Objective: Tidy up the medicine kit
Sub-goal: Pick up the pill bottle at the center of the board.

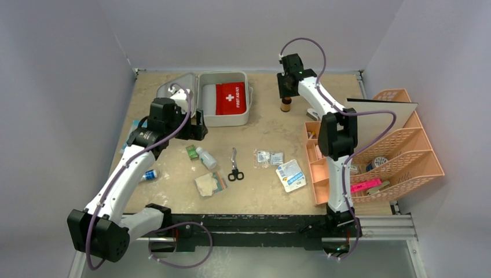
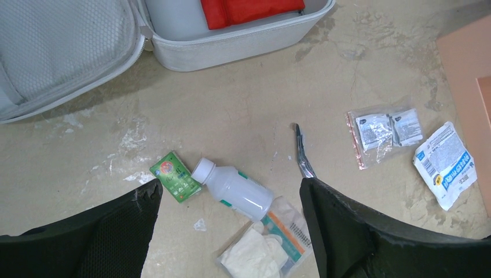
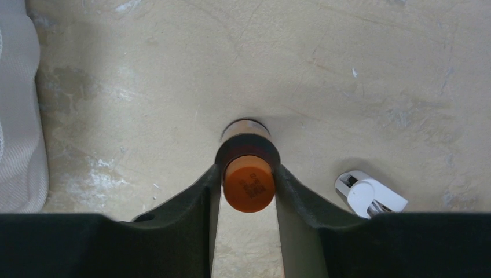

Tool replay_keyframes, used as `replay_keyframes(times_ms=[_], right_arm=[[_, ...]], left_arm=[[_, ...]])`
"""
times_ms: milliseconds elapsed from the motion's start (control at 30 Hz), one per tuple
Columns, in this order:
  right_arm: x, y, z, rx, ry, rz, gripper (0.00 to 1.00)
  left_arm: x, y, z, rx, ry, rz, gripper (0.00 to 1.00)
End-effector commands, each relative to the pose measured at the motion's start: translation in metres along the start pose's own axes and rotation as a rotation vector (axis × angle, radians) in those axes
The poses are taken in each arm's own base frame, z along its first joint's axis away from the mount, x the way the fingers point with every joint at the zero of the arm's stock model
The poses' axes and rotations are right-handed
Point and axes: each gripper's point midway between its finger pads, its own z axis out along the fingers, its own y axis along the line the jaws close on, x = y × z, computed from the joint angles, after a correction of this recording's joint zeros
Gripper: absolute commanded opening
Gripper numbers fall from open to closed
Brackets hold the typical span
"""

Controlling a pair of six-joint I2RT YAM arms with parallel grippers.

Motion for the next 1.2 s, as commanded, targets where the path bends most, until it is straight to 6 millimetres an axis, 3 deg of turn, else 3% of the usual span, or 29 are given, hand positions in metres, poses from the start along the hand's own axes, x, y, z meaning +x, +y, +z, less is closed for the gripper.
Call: replay_keyframes(times_ms=[0,100,233,433,667,833,1000,1167], right_arm=[[-0.016,0.000,-0.012,-0.021,-0.036,-0.006,0.32],[-0.022,0.002,-0.018,-0.036,-0.051,-0.007,0.17],[-0.029,0.005,-0.038,-0.062,-0.086,0.029,0.06],[-0.041,0.023,-0.097,-0.186,-0.222,0.121,0.05],[-0.036,0.044,-0.164,-0.280,-0.382,0.068,0.04],[-0.035,0.092,-0.226,-0.425,-0.592,-0.075,0.04],[-0.033,0.134,-0.297,-0.515,-0.861,-0.190,0.05],[-0.030,0.159,-0.331,-0.556,-1.032,-0.276,0.05]], left_arm=[[-0.014,-0.004,-0.006,0.013,-0.063,0.023,0.88],[-0.014,-0.006,-0.005,0.027,-0.064,0.021,0.88],[-0.019,-0.014,-0.005,0.069,-0.091,0.016,0.87],[-0.029,-0.028,-0.001,0.122,-0.087,-0.095,0.84],[-0.062,-0.075,-0.019,0.320,-0.076,-0.411,0.81],[-0.082,-0.101,-0.027,0.447,-0.049,-0.672,0.80],[-0.103,-0.118,-0.018,0.574,-0.017,-0.914,0.81],[-0.121,-0.127,-0.002,0.689,-0.015,-0.998,0.81]])
